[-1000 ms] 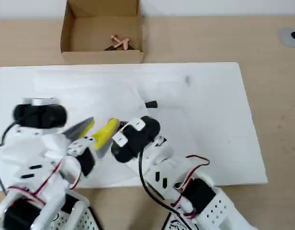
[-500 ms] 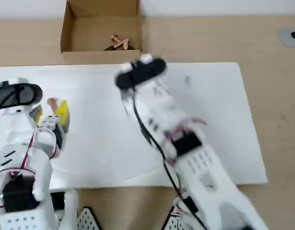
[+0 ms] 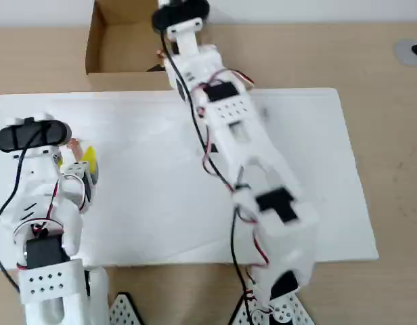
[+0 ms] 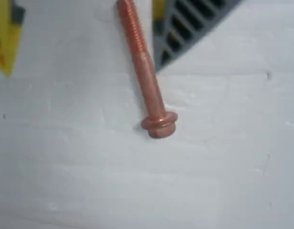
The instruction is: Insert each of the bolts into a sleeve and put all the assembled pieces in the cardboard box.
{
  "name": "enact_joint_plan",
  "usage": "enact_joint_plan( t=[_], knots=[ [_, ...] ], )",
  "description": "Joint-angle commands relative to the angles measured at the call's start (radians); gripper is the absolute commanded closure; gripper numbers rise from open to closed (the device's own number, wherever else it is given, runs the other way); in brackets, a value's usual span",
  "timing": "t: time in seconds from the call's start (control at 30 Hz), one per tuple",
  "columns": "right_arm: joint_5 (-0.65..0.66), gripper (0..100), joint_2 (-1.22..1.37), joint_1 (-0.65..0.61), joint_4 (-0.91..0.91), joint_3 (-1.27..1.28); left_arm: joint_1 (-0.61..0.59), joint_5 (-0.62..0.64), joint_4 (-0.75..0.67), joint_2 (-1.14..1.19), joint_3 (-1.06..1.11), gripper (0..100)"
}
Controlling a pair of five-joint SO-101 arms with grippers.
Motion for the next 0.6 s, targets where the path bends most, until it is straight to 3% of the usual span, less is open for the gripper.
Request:
enact_joint_plan(
  t=[0.0,0.23,0.43,0.57],
  knots=[
    [-0.005,98.9,0.173,0.018,-0.029,-0.36,-0.014,-0.006,-0.069,0.001,0.025,79],
    [0.003,98.9,0.605,0.051,-0.029,-0.854,-0.014,-0.006,-0.18,0.001,0.13,79],
    [0.117,98.4,0.855,0.053,-0.029,-1.136,-0.014,-0.006,-0.186,0.001,0.16,79],
    [0.149,88.5,0.891,0.042,0.074,-1.224,-0.014,-0.003,-0.184,0.001,0.16,79]
  ],
)
